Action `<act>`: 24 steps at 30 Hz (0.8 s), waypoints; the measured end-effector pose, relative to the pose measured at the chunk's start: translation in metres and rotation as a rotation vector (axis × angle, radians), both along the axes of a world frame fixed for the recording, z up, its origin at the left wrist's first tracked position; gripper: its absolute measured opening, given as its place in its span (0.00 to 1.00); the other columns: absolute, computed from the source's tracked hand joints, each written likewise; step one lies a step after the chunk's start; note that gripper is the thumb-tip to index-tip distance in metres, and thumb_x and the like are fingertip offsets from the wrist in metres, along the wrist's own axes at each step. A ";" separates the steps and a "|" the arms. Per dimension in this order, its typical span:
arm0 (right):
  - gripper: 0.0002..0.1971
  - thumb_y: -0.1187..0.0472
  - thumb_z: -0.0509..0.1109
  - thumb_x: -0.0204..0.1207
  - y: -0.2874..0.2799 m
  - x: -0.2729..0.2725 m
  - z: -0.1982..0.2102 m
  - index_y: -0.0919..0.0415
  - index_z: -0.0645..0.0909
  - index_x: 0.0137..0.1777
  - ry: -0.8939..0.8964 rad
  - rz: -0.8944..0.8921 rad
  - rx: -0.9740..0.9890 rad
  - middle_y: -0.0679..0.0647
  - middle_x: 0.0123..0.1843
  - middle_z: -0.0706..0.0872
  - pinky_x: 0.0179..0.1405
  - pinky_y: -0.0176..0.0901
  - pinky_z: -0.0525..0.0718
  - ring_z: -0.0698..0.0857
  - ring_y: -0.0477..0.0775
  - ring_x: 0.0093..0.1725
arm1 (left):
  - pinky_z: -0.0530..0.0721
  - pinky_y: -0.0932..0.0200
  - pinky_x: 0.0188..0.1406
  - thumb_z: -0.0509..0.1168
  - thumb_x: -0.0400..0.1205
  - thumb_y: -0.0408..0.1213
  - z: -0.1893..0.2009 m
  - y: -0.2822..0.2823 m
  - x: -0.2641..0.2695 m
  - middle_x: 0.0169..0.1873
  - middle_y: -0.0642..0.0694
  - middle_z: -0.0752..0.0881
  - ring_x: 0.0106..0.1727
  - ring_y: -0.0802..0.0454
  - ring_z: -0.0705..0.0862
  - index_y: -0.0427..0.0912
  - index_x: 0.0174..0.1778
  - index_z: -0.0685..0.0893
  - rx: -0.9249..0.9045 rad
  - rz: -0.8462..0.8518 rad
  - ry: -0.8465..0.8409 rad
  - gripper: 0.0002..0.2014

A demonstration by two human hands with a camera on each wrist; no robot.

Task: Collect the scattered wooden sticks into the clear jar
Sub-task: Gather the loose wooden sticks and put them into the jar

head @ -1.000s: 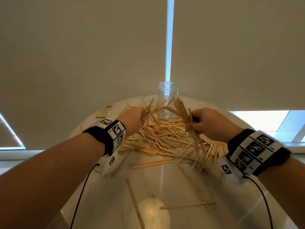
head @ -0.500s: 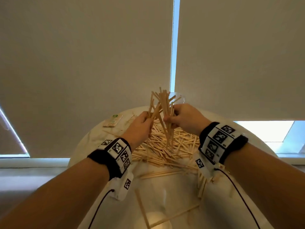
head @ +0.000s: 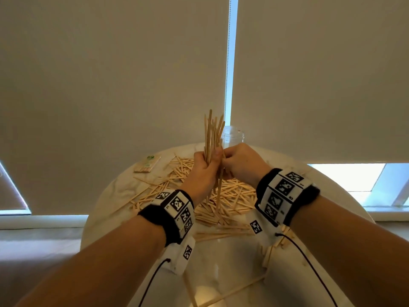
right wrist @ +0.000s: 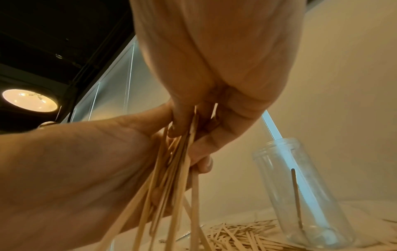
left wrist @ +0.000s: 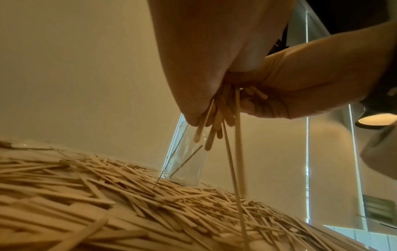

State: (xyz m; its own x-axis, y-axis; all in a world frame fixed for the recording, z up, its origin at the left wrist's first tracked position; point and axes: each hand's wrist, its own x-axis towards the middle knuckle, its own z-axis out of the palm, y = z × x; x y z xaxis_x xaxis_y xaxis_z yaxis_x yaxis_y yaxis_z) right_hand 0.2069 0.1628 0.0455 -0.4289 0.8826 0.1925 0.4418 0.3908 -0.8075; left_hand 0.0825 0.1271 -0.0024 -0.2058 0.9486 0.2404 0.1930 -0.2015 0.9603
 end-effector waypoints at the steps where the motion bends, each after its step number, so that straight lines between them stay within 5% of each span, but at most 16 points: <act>1: 0.13 0.62 0.66 0.84 0.000 0.001 -0.001 0.62 0.88 0.40 -0.041 -0.002 0.020 0.50 0.29 0.89 0.27 0.31 0.82 0.87 0.41 0.26 | 0.90 0.53 0.43 0.56 0.84 0.66 0.000 0.002 0.000 0.48 0.44 0.87 0.41 0.54 0.90 0.42 0.66 0.69 -0.004 0.002 0.003 0.29; 4: 0.16 0.62 0.57 0.88 -0.001 -0.002 -0.006 0.61 0.84 0.44 -0.202 0.051 0.048 0.54 0.39 0.88 0.37 0.42 0.82 0.86 0.51 0.37 | 0.87 0.49 0.45 0.54 0.85 0.66 -0.001 0.006 0.001 0.45 0.46 0.84 0.41 0.52 0.85 0.44 0.65 0.71 -0.048 0.013 0.053 0.28; 7: 0.14 0.68 0.55 0.88 -0.003 -0.003 -0.010 0.70 0.81 0.61 -0.272 0.127 -0.001 0.64 0.53 0.87 0.52 0.53 0.87 0.86 0.61 0.51 | 0.86 0.42 0.51 0.56 0.81 0.67 -0.005 0.011 0.000 0.47 0.45 0.85 0.45 0.47 0.86 0.46 0.63 0.74 -0.081 0.020 0.054 0.27; 9: 0.12 0.64 0.57 0.89 -0.006 -0.002 -0.012 0.67 0.80 0.61 -0.344 0.166 0.022 0.63 0.50 0.87 0.46 0.53 0.86 0.86 0.60 0.47 | 0.84 0.40 0.50 0.58 0.80 0.64 -0.008 0.014 -0.001 0.47 0.45 0.84 0.45 0.44 0.84 0.46 0.61 0.76 -0.092 0.031 0.022 0.26; 11: 0.10 0.59 0.60 0.89 -0.006 0.001 -0.014 0.60 0.81 0.60 -0.402 0.170 0.093 0.58 0.47 0.88 0.35 0.43 0.83 0.85 0.52 0.37 | 0.85 0.41 0.49 0.59 0.83 0.59 -0.011 0.016 -0.004 0.48 0.45 0.86 0.48 0.41 0.85 0.45 0.62 0.77 -0.088 0.050 -0.032 0.22; 14: 0.10 0.59 0.69 0.85 -0.004 0.007 -0.019 0.55 0.86 0.62 -0.236 0.111 0.072 0.50 0.47 0.91 0.35 0.29 0.84 0.88 0.42 0.35 | 0.86 0.42 0.57 0.58 0.89 0.52 -0.012 0.019 -0.008 0.53 0.44 0.87 0.54 0.42 0.88 0.44 0.66 0.78 -0.099 0.064 -0.153 0.17; 17: 0.12 0.59 0.76 0.79 0.001 0.007 -0.026 0.57 0.85 0.62 -0.079 0.019 0.071 0.49 0.45 0.92 0.53 0.47 0.91 0.91 0.45 0.43 | 0.85 0.44 0.53 0.58 0.91 0.44 -0.010 0.023 -0.009 0.47 0.43 0.86 0.49 0.44 0.85 0.43 0.61 0.78 -0.118 0.032 -0.311 0.10; 20: 0.13 0.58 0.81 0.74 0.000 0.004 -0.029 0.54 0.81 0.54 0.031 -0.025 0.050 0.50 0.44 0.91 0.49 0.53 0.92 0.91 0.48 0.41 | 0.84 0.50 0.39 0.55 0.92 0.41 -0.006 0.022 -0.009 0.37 0.45 0.83 0.37 0.48 0.83 0.43 0.58 0.77 -0.114 0.024 -0.356 0.08; 22: 0.21 0.54 0.82 0.73 -0.005 0.002 -0.030 0.54 0.78 0.61 0.010 0.013 0.018 0.48 0.53 0.88 0.44 0.47 0.93 0.90 0.48 0.44 | 0.82 0.54 0.31 0.55 0.92 0.42 -0.004 0.021 -0.010 0.32 0.48 0.80 0.32 0.50 0.79 0.45 0.58 0.77 -0.102 0.032 -0.376 0.08; 24: 0.37 0.49 0.84 0.69 -0.008 0.000 -0.035 0.53 0.71 0.74 -0.103 0.098 -0.051 0.47 0.68 0.80 0.44 0.43 0.92 0.88 0.50 0.53 | 0.82 0.52 0.39 0.55 0.92 0.43 -0.003 0.021 -0.012 0.30 0.50 0.78 0.34 0.51 0.79 0.47 0.56 0.77 -0.089 0.054 -0.425 0.07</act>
State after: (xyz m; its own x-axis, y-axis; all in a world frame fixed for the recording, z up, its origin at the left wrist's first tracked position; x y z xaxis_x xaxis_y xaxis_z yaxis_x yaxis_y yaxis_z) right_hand 0.2068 0.1552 0.0108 -0.5290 0.8428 0.0992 0.4846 0.3959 -0.7800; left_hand 0.0703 0.1477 -0.0058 -0.3182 0.9471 0.0412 -0.2154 -0.1146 0.9698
